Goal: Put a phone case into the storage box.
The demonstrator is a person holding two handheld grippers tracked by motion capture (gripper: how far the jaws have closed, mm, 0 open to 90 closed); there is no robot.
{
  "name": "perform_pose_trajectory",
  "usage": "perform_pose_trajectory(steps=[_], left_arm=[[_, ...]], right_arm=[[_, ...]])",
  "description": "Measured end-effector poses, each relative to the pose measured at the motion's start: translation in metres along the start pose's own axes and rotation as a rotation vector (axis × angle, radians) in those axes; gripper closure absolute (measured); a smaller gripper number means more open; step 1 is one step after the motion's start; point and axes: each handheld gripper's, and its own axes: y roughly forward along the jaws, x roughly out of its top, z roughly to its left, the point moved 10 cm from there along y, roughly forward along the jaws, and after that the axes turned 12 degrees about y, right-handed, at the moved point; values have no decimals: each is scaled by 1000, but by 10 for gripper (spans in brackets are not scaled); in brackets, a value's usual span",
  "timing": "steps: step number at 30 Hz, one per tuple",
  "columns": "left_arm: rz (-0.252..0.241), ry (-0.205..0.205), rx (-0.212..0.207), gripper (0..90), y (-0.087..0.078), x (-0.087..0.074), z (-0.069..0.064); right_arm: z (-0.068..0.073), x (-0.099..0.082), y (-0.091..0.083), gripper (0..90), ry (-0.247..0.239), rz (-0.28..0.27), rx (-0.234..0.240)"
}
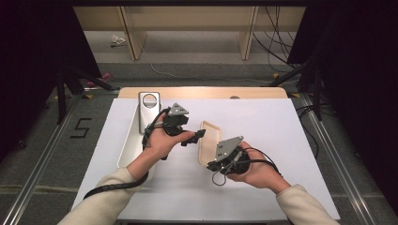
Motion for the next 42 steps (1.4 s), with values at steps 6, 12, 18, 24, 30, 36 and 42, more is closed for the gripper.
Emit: perform_pose_trajectory(steps=[6, 12, 18, 24, 30, 36, 42], left_arm=[[54, -39, 18, 231, 11, -5, 5], [94, -78, 26, 275, 20, -13, 9], [130, -130, 6, 312, 26, -19, 8], [155, -190, -29, 390, 29, -24, 4], [189, -222, -55, 487, 31, -30, -2], [203, -271, -89, 592, 31, -31, -5], [148, -343, -102, 691, 27, -21, -8]], right_arm=[[3, 3, 2, 864, -10, -2, -3], [5, 4, 2, 864, -21, 3, -4], [5, 5, 3, 864, -28, -2, -5], [5, 5, 3, 864, -32, -1, -8], [6, 6, 4, 864, -36, 1, -9], [8, 6, 5, 863, -41, 5, -9], [9, 5, 9, 866, -51, 17, -7]])
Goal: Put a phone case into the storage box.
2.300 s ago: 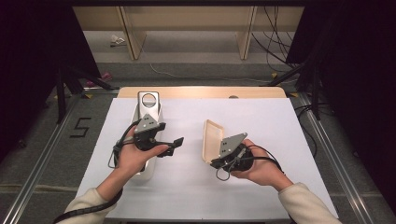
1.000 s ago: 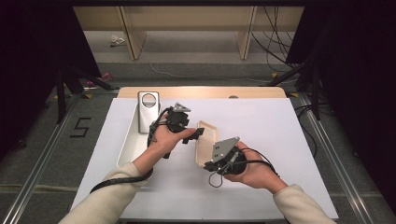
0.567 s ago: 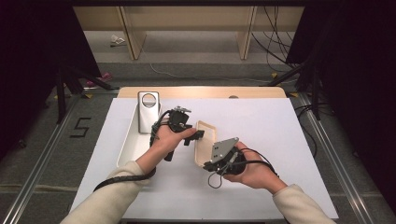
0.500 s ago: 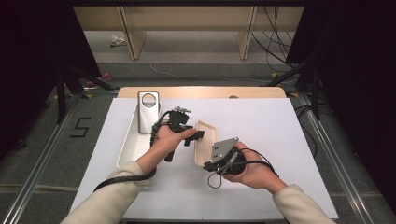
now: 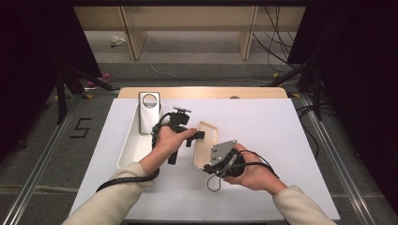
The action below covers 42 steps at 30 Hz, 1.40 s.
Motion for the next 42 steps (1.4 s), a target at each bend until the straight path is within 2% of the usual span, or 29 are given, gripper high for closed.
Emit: perform_pose_trajectory(steps=[4, 8, 11, 12, 13, 15, 18, 19, 23, 28, 33, 42], left_arm=[[-50, -20, -24, 757, -5, 7, -10], [-95, 7, -40, 805, -10, 13, -25], [-137, 55, -34, 812, -14, 18, -34], [-146, 93, -8, 813, -16, 18, -34], [-158, 132, 22, 813, -18, 19, -33], [-190, 148, 31, 813, -20, 21, -31], [-243, 199, 65, 812, -26, 21, -25], [-253, 199, 66, 812, -27, 20, -24], [-309, 210, 70, 811, -37, 17, -19], [-357, 222, 68, 811, -51, 11, -11], [-394, 209, 75, 811, -62, 3, -2], [-442, 236, 75, 811, -76, -6, 1]], right_arm=[[1, -2, 4, 871, -10, 18, -4], [1, -5, 9, 875, -16, 43, -14], [-2, -8, 11, 866, -11, 51, -32], [-4, -7, 11, 843, -8, 43, -47], [-6, -8, 10, 799, 3, 38, -51], [-12, -7, 8, 681, 22, 6, -85], [-19, -5, 6, 550, 60, -30, -116], [-23, -5, 5, 507, 79, -43, -136], [-29, -5, 0, 374, 150, -76, -145], [-35, -6, -6, 291, 231, -119, -139], [-43, -11, -13, 234, 292, -163, -159], [-57, -16, -23, 183, 357, -223, -191]])
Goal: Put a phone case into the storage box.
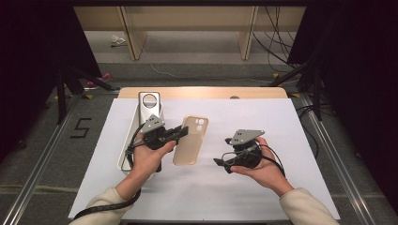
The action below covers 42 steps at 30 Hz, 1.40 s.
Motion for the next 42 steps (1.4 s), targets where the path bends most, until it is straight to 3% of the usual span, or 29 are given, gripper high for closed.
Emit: perform_pose_trajectory(steps=[21, 42], left_arm=[[-43, 34, 12, 811, -21, 12, 7], [-73, 43, 43, 811, -35, 27, 26]], right_arm=[[-26, -10, -30, 169, 80, -66, -71], [-36, -17, -41, 165, 118, -87, -105]])
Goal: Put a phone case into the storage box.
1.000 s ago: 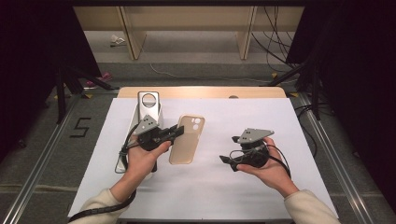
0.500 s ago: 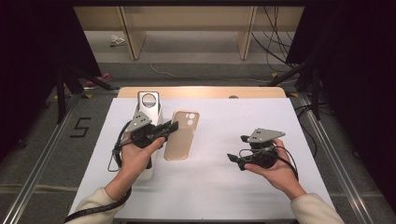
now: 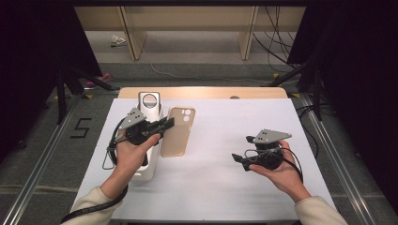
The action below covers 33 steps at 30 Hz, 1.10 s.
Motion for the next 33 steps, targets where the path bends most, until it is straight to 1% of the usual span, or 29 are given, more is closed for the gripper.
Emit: perform_pose_trajectory(steps=[4, 9, 18, 27, 33], left_arm=[[-5, 2, -1, 811, -2, 2, 3], [-7, 1, 0, 811, -4, 4, 7], [-13, -3, 12, 811, -9, 10, 14], [-29, -10, 22, 811, -16, 16, 23], [-35, -14, 27, 811, -19, 19, 29]], right_arm=[[-1, 0, -1, 165, 3, -2, -6], [-4, -2, -3, 165, 25, -6, -8], [-8, -4, -7, 164, 43, -8, -19], [-11, -5, -9, 164, 57, -16, -24], [-11, -6, -10, 163, 57, -16, -25]])
